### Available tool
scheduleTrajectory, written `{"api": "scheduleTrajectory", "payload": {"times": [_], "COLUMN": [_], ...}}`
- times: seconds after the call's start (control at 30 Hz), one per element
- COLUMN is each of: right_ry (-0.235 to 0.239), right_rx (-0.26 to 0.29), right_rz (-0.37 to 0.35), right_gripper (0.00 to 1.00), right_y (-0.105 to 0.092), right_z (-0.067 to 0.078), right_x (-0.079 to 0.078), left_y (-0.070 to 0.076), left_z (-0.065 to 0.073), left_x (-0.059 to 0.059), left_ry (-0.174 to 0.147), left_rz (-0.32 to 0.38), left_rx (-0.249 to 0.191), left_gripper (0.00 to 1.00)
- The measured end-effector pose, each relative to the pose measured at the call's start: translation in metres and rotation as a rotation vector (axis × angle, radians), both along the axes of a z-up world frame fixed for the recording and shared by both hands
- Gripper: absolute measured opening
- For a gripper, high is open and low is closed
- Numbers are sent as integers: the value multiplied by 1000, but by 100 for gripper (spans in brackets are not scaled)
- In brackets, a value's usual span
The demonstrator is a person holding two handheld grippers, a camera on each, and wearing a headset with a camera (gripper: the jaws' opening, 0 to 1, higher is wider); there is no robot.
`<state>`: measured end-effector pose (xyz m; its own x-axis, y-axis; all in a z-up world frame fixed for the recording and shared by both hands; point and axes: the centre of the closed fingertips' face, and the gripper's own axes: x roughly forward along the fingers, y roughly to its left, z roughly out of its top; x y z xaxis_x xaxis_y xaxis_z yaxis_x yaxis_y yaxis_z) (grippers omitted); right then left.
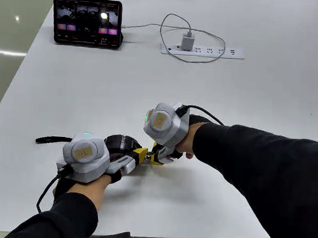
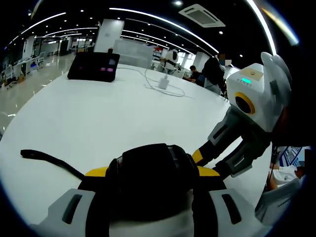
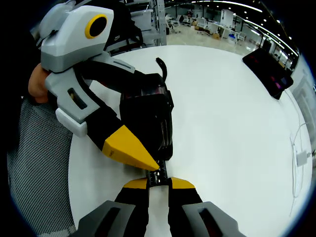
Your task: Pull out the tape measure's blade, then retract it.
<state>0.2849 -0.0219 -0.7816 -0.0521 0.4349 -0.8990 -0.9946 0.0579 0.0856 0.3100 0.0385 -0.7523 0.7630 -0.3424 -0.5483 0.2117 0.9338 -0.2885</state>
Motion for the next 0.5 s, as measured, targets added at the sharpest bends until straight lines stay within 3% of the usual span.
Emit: {"api": "scheduleTrajectory", "payload": {"times": [0.5], "right_ry": [-8], "right_rx": [11], "right_rz": [10], "right_gripper": [10], "right_y": [1], "right_z": [0], "right_x": [-1], "left_y": [0], "left_z": [0], "left_x": [-1], "left_ry": [2], "left_rz": [-4], "left_rx": [-8], "left_gripper": [62]}}
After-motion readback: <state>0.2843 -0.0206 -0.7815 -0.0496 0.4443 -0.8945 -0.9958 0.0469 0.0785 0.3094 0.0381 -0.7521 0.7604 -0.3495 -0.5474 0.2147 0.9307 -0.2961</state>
